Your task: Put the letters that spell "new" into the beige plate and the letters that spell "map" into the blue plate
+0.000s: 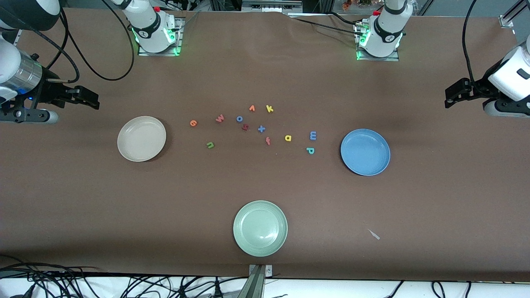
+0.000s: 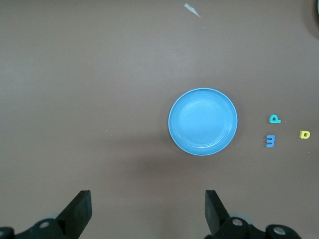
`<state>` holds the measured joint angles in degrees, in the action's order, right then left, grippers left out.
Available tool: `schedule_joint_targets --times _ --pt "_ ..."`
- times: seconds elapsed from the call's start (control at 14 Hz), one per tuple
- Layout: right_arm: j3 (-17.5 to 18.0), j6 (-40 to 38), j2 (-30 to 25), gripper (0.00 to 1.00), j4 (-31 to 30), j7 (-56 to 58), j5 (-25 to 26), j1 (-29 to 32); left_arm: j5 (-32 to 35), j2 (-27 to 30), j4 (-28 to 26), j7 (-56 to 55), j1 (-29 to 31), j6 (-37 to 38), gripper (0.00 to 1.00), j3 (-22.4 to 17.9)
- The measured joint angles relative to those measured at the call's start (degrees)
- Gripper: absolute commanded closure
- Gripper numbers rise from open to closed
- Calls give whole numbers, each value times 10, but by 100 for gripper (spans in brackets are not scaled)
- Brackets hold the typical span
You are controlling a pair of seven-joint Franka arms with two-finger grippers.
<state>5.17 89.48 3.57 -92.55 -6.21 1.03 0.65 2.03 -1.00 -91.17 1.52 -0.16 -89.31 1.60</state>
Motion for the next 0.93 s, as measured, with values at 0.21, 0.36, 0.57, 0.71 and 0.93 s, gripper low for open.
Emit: schedule_joint_targets --times 0.21,0.36,0.57,0.71,0.93 --pt "0 0 0 0 0 0 0 0 0 0 0 0 0 0 0 1" --pt "0 -1 0 0 0 0 0 0 0 0 0 0 0 0 0 1" --pt "0 -1 0 0 0 0 0 0 0 0 0 0 -1 0 0 2" --pt "0 -1 0 0 0 0 0 0 0 0 0 -1 -2 0 0 3" --pt "0 -1 0 0 0 0 0 0 0 0 0 -9 -5 0 0 7"
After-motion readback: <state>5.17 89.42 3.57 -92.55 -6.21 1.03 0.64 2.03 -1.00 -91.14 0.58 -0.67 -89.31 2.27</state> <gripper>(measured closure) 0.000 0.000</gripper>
